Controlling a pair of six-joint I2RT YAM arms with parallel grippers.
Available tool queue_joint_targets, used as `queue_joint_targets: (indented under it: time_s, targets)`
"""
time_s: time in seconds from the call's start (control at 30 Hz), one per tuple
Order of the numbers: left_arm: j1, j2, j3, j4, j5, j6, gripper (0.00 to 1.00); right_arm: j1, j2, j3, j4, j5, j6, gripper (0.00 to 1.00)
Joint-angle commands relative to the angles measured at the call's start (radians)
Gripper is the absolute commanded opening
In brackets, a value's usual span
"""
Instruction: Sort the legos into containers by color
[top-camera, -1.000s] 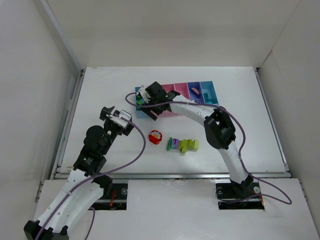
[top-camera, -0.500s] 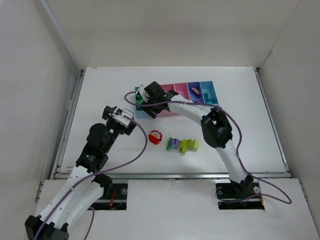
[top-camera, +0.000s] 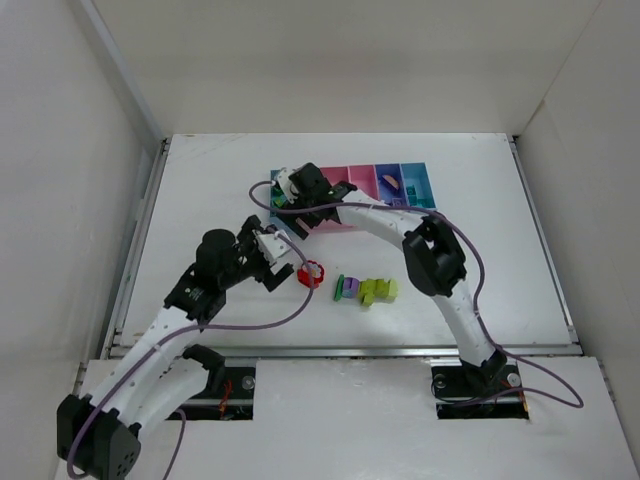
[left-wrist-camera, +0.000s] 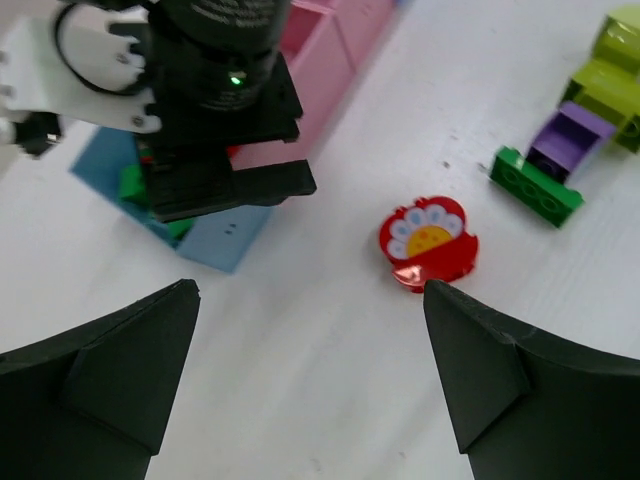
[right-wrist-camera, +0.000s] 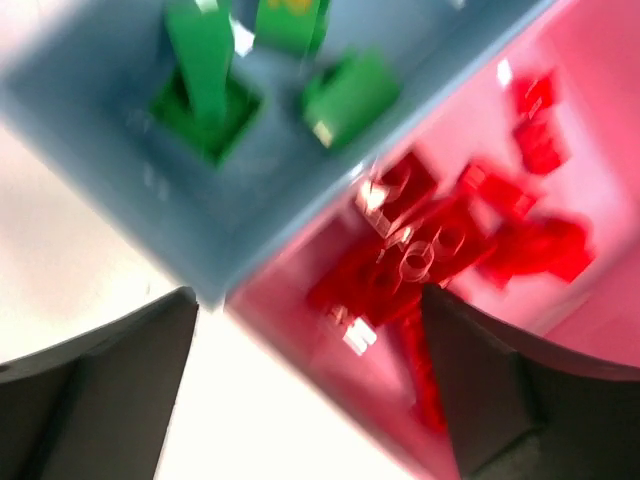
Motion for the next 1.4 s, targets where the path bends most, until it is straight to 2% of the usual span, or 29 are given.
queue_joint_targets:
  time_s: [0.0, 0.07, 0.13, 0.17, 0.27, 0.37, 0.43, 0.57, 0.7, 0.93, 1.17, 1.37]
  targets:
    - [0.003, 0.075, 0.040, -0.034, 0.133, 0.046, 0.94, -0.008, -0.141, -0.080, 0.075, -0.030, 0.012, 1.00]
    - [-0.015, 0.127, 0.040, -0.004, 0.133, 0.046, 0.94, -0.026, -0.228, -0.121, 0.097, -0.004, 0.041, 1.00]
    - [-0.060, 0.147, 0.031, 0.033, 0.144, 0.046, 1.00, -0.046, -0.278, -0.131, 0.097, 0.016, 0.098, 1.00]
    - [-0.075, 0.147, 0.031, 0.053, 0.144, 0.046, 1.00, -0.072, -0.299, -0.131, 0.078, 0.044, 0.118, 1.00]
    - [-0.130, 0.219, 0.022, 0.151, 0.083, -0.091, 1.00, -0.118, -0.368, -0.143, 0.035, 0.068, 0.189, 1.00]
    - [-0.159, 0.317, 0.054, 0.151, 0.083, -0.188, 1.00, -0.154, -0.442, -0.212, 0.012, 0.095, 0.219, 1.00]
    - [-0.179, 0.360, 0.054, 0.142, 0.083, -0.202, 1.00, -0.166, -0.503, -0.285, 0.012, 0.112, 0.230, 1.00]
    - [-0.265, 0.430, 0.054, 0.087, -0.110, -0.236, 1.00, -0.175, -0.578, -0.382, 0.012, 0.121, 0.251, 1.00]
    - [-0.277, 0.481, 0.054, 0.094, -0.266, -0.300, 1.00, -0.184, -0.617, -0.428, 0.035, 0.107, 0.262, 1.00]
    - [-0.277, 0.570, 0.074, 0.114, -0.413, -0.336, 1.00, -0.194, -0.606, -0.421, 0.035, 0.096, 0.262, 1.00]
    - [-0.277, 0.579, 0.084, 0.163, -0.261, -0.262, 0.97, -0.194, -0.585, -0.378, 0.035, 0.096, 0.244, 1.00]
    - [-0.277, 0.599, 0.084, 0.144, -0.169, -0.230, 0.97, -0.194, -0.575, -0.367, 0.023, 0.105, 0.235, 1.00]
